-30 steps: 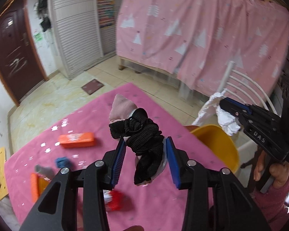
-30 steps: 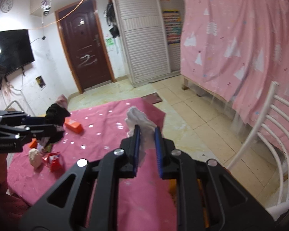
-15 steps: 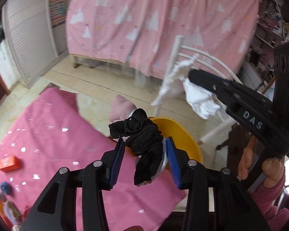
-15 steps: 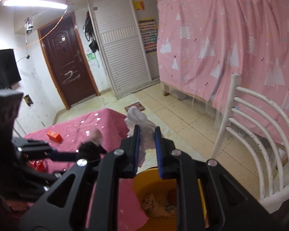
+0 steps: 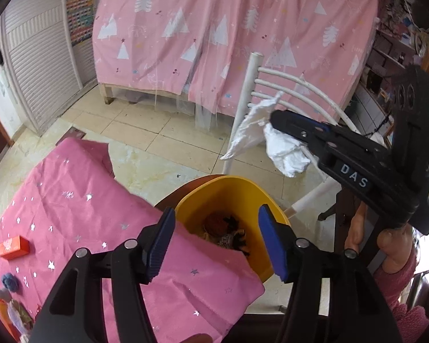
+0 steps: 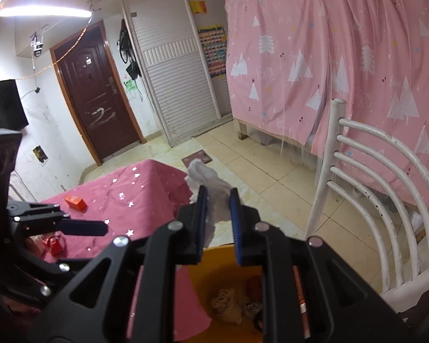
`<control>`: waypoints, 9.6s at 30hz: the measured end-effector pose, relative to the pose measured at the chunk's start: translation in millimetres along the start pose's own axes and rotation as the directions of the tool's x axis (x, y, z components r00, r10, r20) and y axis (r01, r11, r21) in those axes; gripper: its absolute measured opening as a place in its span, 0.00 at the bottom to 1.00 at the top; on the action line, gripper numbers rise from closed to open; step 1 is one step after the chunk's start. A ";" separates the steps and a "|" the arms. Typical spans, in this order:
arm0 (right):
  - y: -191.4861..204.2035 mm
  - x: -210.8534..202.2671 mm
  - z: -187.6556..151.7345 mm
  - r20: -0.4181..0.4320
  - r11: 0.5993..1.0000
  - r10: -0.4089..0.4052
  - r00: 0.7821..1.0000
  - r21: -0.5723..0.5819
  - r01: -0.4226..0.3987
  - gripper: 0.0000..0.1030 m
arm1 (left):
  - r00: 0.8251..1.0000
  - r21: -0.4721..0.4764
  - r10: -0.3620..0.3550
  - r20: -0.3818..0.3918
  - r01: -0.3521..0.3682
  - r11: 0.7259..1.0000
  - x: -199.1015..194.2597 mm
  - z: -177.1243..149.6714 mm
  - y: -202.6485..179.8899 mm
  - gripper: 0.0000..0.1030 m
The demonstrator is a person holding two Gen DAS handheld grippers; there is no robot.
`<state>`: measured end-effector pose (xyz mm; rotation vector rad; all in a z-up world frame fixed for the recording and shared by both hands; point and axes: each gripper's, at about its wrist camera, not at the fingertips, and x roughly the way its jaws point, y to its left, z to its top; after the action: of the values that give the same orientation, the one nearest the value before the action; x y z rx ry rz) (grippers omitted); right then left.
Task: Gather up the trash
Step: 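Carry glove and tissue to the yellow bucket and open both tools, then move both open tools back over the items on the table, then grasp the long orange box with left tool while right tool grasps blue knit ball, then carry orange box and blue ball to the yellow bucket and open both tools, then move both open tools back over the table items, then grasp the lavender knit sock with left tool while right tool grasps red Hello Kitty wrapper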
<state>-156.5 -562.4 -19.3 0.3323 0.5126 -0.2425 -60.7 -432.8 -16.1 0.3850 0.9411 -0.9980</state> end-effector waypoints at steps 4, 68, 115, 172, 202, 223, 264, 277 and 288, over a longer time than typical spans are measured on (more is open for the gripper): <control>-0.6 -1.1 1.1 0.008 1.000 -0.004 1.000 0.005 0.004 0.34 | 1.000 -0.037 0.008 -0.002 -0.008 0.999 -7.5 -6.1 13.2 0.52; 348.2 168.1 -33.4 -0.459 0.826 0.289 0.840 -0.325 -0.461 0.41 | 0.955 -0.495 0.281 -0.091 -0.288 0.819 -130.6 -220.9 345.6 0.51; 378.9 160.5 -56.5 -0.421 0.783 0.248 0.873 -0.443 -0.436 0.29 | 0.876 -0.455 0.483 0.005 -0.428 0.781 -188.7 -193.4 293.4 0.18; -15.5 23.7 -3.6 -0.029 0.997 -0.060 0.998 0.040 0.061 0.29 | 0.994 0.165 0.084 -0.066 -0.072 0.984 17.0 -5.4 -35.5 0.21; 21.5 39.2 -0.6 -0.079 1.000 0.004 0.997 0.015 -0.003 0.49 | 0.978 -0.068 0.205 0.049 -0.202 0.977 -74.9 -11.1 71.5 0.32; 180.2 91.1 -6.9 -0.211 0.957 0.199 0.957 -0.167 -0.236 0.62 | 0.921 -0.301 0.388 0.042 -0.359 0.884 -157.4 -92.9 214.5 0.32; 306.7 113.8 -93.2 -0.487 0.816 0.306 0.818 -0.309 -0.488 0.70 | 0.963 -0.503 0.220 -0.153 -0.268 0.822 -82.7 -159.5 267.5 0.32; 316.2 121.7 -101.7 -0.522 0.784 0.334 0.785 -0.308 -0.539 0.70 | 0.944 -0.501 0.273 -0.188 -0.331 0.799 -93.4 -156.0 272.6 0.29; 324.0 122.4 -107.0 -0.528 0.776 0.293 0.797 -0.356 -0.521 0.63 | 0.927 -0.517 0.290 -0.240 -0.375 0.770 -74.6 -162.8 285.8 0.29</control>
<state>-0.3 -242.9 -89.5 -0.0092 0.9166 0.4215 85.4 -136.5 -83.8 0.1207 1.2000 -0.3363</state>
